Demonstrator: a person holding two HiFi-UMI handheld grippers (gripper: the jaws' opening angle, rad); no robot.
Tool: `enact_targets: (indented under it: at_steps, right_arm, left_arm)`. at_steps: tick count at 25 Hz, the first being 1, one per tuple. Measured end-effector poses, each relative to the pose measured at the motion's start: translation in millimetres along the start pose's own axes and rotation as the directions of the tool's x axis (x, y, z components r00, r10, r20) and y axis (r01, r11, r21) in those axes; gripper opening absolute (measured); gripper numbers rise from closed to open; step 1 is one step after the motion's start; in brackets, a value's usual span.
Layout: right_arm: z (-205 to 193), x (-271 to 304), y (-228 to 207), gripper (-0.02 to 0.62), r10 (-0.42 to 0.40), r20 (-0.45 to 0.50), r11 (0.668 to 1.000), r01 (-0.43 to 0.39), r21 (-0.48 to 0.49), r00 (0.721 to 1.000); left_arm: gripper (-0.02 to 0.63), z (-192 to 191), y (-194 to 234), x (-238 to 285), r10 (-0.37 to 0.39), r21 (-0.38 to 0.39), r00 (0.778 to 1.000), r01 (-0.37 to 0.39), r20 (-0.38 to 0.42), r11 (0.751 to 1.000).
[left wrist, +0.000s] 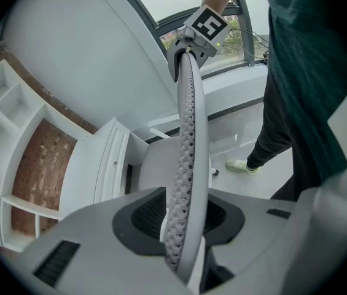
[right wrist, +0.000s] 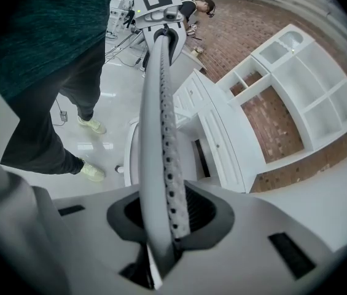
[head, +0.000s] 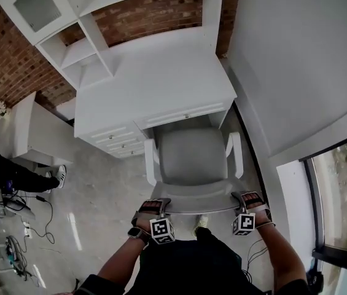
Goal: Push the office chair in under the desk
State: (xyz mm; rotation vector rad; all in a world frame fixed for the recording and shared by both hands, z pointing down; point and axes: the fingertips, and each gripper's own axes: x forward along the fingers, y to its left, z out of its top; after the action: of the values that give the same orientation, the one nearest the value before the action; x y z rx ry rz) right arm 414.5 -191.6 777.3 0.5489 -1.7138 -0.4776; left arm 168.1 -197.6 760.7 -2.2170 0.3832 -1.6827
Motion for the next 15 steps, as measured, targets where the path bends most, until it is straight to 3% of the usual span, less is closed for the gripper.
enact_targets:
  at_steps: [15]
  right_arm:
    - [-18, 36, -47, 0.075, 0.016, 0.046, 0.998, -0.013, -0.063, 0.999]
  left_arm:
    - [0.104, 10, 34, 24, 0.016, -0.057, 0.998, -0.019, -0.058, 0.998]
